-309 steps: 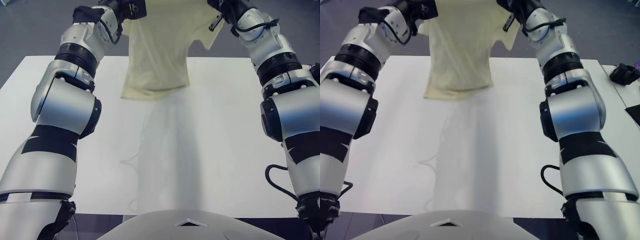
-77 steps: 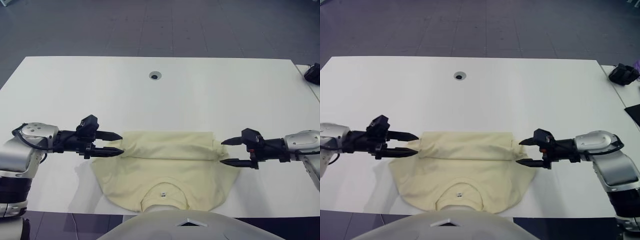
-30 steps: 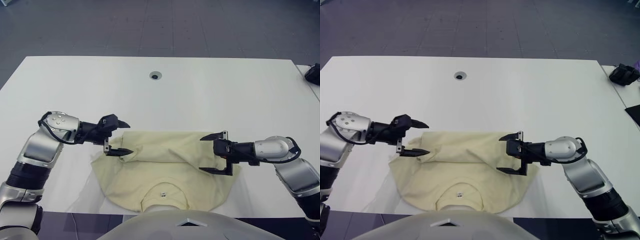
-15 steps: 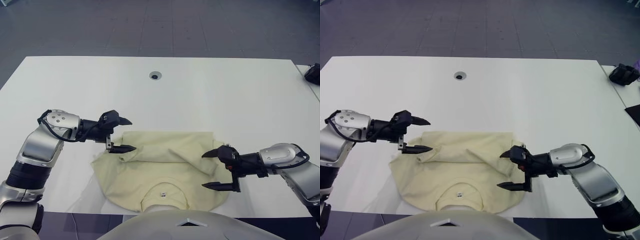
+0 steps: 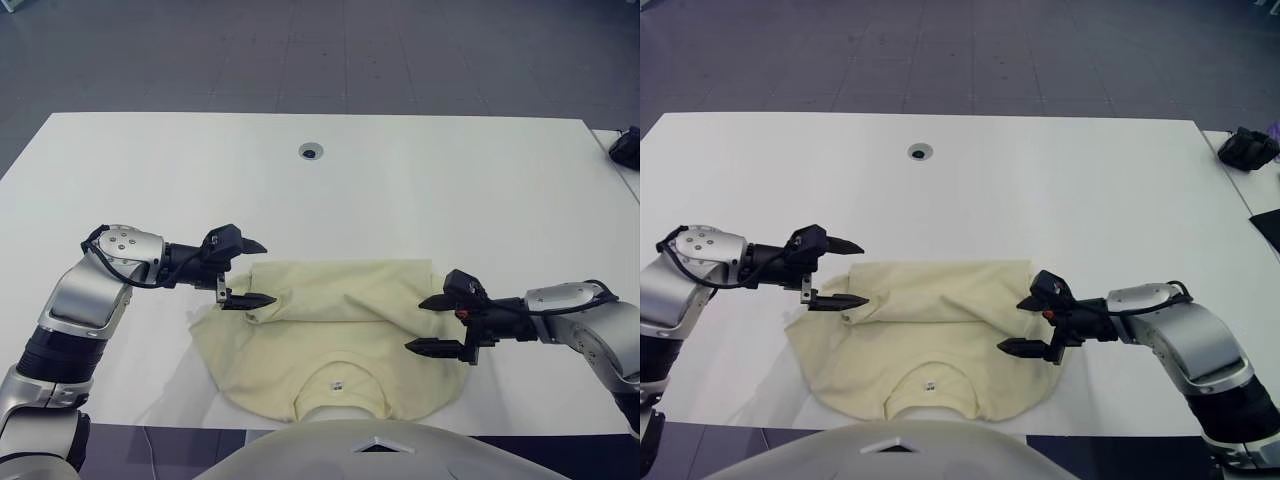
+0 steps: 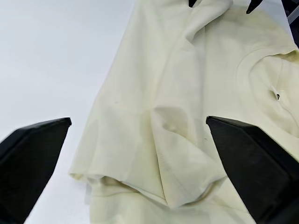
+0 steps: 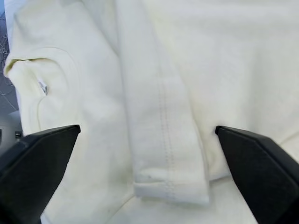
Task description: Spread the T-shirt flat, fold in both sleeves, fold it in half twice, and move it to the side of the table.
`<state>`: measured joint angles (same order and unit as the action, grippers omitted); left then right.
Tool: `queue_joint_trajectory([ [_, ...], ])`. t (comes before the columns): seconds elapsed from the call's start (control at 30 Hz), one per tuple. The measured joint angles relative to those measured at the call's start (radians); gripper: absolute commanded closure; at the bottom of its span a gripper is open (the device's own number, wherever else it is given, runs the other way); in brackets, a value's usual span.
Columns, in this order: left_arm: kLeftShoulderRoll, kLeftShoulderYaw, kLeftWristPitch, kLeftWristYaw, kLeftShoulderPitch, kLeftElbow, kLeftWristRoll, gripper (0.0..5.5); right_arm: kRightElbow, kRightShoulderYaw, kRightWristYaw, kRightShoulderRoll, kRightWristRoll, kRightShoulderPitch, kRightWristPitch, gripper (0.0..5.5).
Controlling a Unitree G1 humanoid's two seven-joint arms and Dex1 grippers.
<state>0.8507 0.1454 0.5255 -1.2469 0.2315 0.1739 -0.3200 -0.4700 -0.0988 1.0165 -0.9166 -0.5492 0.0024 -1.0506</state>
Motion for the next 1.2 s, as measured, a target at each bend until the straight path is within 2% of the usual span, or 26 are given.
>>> queue_joint_trajectory([
  [0.17, 0.000, 0.000, 0.000, 0.006, -0.003, 0.000, 0.000, 0.10, -0.003, 0.012, 0.000, -0.004, -0.064, -0.001, -0.052, 1.48],
  [0.93, 0.000, 0.000, 0.000, 0.012, -0.004, -0.001, 0.000, 0.10, -0.042, 0.025, -0.028, -0.034, -0.112, -0.021, -0.062, 5.19],
  [1.0, 0.000, 0.000, -0.001, 0.012, -0.004, -0.001, 0.000, 0.10, -0.066, 0.022, -0.025, -0.044, -0.112, -0.013, -0.048, 5.46],
  [1.2, 0.000, 0.000, 0.000, 0.015, -0.004, -0.001, 0.000, 0.10, -0.112, -0.027, -0.025, -0.086, -0.065, 0.031, 0.014, 5.49],
])
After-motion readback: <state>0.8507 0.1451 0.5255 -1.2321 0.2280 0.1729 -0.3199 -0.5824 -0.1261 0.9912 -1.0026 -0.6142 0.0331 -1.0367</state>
